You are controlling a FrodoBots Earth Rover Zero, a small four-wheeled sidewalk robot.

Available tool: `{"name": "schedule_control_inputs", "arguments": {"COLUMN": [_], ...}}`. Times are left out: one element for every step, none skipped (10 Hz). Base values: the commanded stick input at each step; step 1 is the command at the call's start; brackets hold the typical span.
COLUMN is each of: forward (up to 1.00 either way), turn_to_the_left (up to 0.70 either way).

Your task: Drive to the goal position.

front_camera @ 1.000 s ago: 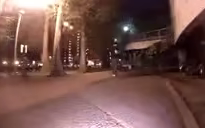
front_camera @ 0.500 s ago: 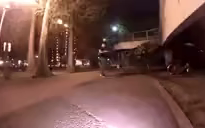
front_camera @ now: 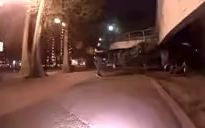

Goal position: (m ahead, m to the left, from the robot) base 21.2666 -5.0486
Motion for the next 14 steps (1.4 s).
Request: {"name": "schedule_control_inputs", "arguments": {"forward": [0.70,0.70,0.70,0.70,0.70,0.70,0.70,0.70,0.70,0.70,0.70,0.70,0.70,0.70], "turn_to_the_left": [-0.14,-0.14,-0.14,-0.14,-0.14,-0.14,-0.14,-0.14,-0.14,-0.14,-0.13,0.00,0.00,0.00]}}
